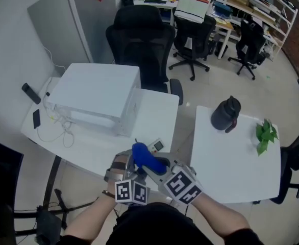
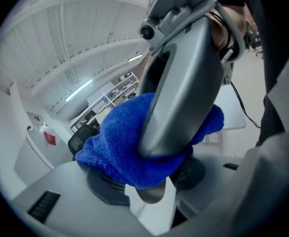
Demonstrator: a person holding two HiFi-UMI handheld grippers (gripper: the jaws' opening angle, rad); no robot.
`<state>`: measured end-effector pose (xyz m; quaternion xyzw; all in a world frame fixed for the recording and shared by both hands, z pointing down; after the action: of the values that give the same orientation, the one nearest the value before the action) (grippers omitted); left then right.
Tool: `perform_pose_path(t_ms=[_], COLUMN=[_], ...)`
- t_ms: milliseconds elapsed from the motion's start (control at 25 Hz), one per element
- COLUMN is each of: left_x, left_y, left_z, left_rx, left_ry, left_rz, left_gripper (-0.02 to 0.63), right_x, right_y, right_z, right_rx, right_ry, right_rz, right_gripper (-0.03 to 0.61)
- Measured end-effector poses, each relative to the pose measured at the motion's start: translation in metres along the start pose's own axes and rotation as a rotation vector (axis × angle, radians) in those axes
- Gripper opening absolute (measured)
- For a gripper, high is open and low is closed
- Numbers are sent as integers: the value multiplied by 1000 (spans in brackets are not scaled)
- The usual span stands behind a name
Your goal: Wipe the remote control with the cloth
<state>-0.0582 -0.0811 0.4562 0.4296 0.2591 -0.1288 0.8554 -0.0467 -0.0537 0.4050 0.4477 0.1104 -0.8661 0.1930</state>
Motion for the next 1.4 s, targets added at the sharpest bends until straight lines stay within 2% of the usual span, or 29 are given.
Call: perform_pose_path(t_ms=[80, 200, 360, 680, 760, 880, 960, 1040, 1120, 1240, 1400], left_x=[6, 14, 20, 19, 19, 21, 25, 30, 33, 35, 37], left_y=[3, 4, 4, 4, 3, 1, 0, 2, 4, 6, 8], left_z=[-5, -14, -22, -23, -21, -18, -18, -21, -24, -31, -38], left_rx=[13, 22, 13, 0, -11, -22, -21, -16, -12, -3, 1], left_ry=[26, 78, 123, 129, 122, 123, 133, 147, 163, 190, 211], left_rz=[41, 63, 53, 37, 12, -16, -8, 22, 49, 69, 84], left_gripper=[207, 206, 206, 206, 206, 207, 207, 207, 207, 206, 206], right_x=[-2, -6, -13, -22, -12, 5, 11, 12, 10, 3, -4], right_y=[1, 13, 32, 71, 65, 29, 6, -4, -3, 11, 30], right_z=[-1, -10, -25, -54, -62, -56, -44, -34, -31, -35, -48], right_rx=[-21, -97, -150, -262, -237, -85, 24, 76, 71, 17, -35], right_ry=[-32, -67, -58, -31, 13, 49, 48, 31, 11, -9, 4], right_rz=[-18, -53, -17, 59, 43, -10, -4, 18, 37, 54, 94], right_gripper=[114, 109, 109, 106, 106, 106, 106, 106, 106, 106, 107])
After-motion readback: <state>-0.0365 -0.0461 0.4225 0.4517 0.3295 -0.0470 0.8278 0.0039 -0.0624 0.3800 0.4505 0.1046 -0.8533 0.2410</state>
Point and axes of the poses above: the fingertips, and each gripper's own axes: z forward along the fingers, y to its right, x out of its top, the point moved 3 cm from there along -z, backward along the fingers, and after that the axes turned 7 degrees about -y, right-handed, at the moved point
